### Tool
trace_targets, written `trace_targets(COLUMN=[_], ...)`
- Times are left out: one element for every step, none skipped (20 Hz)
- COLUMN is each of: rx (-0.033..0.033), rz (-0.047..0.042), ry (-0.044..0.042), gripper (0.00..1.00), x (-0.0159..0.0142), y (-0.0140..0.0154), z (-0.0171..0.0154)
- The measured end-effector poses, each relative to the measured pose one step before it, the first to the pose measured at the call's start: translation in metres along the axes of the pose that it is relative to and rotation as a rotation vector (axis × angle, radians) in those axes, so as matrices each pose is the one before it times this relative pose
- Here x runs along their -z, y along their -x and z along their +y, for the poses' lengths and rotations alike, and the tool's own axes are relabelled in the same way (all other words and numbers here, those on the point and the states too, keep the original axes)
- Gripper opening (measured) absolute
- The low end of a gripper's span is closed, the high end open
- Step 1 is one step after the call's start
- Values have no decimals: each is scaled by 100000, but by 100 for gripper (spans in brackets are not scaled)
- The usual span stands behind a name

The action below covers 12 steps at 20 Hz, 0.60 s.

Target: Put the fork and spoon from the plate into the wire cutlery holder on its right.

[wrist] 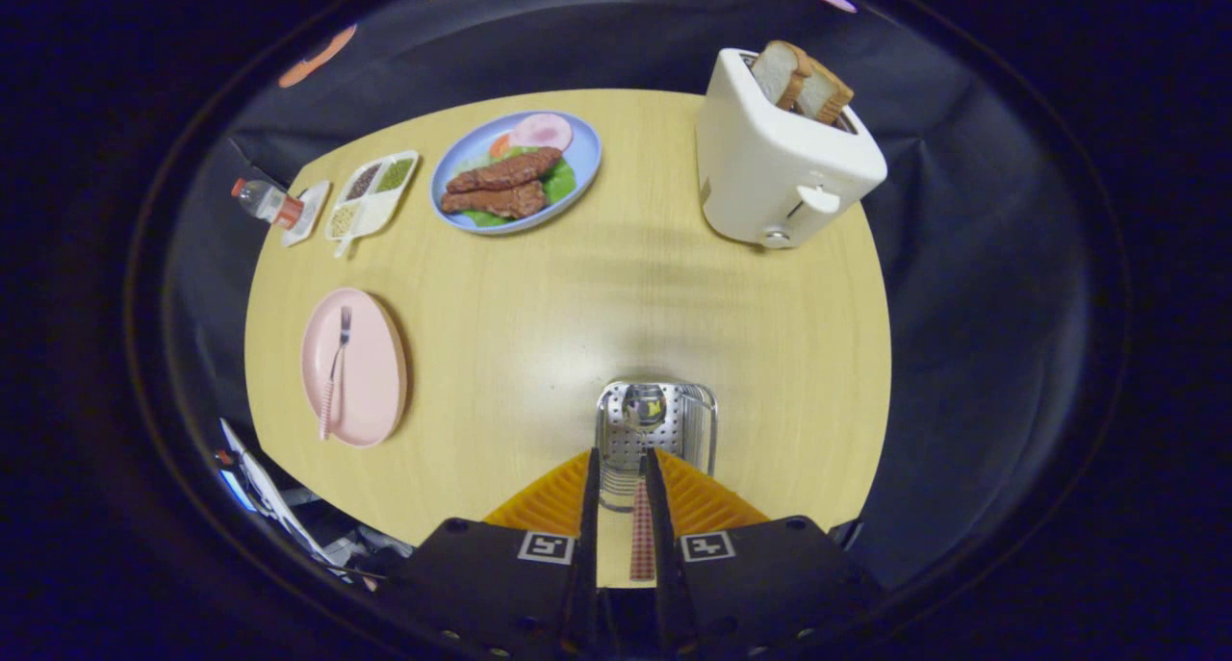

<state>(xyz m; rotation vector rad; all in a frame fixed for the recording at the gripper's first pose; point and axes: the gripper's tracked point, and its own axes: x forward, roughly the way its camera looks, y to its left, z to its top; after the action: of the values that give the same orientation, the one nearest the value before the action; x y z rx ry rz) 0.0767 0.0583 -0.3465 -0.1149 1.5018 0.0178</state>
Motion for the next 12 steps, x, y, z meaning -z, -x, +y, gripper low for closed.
trace_targets(rx=[-667,-564,210,-579,-352,-186,83,763,678,957,-180,-1537], rz=[-2741,-3598,-3142,-3037,-2837,-3109,-3722,-4047,-4093,-2970,-1535,-666], ry=[193,118,228,-54,146,658,962,1440,1137,604,-245,-1294], gripper=[25,30,32,46,52,64,76,88,90,93,96,97], x=[-141,-315,-245,-104,-156,-176,-228,-291,-441,-150,-64,157], y=[548,400,375,488,359,455,241,246,125,129,150,32], z=[674,771,626,799,907,790,852,623,689,676,844,1077])
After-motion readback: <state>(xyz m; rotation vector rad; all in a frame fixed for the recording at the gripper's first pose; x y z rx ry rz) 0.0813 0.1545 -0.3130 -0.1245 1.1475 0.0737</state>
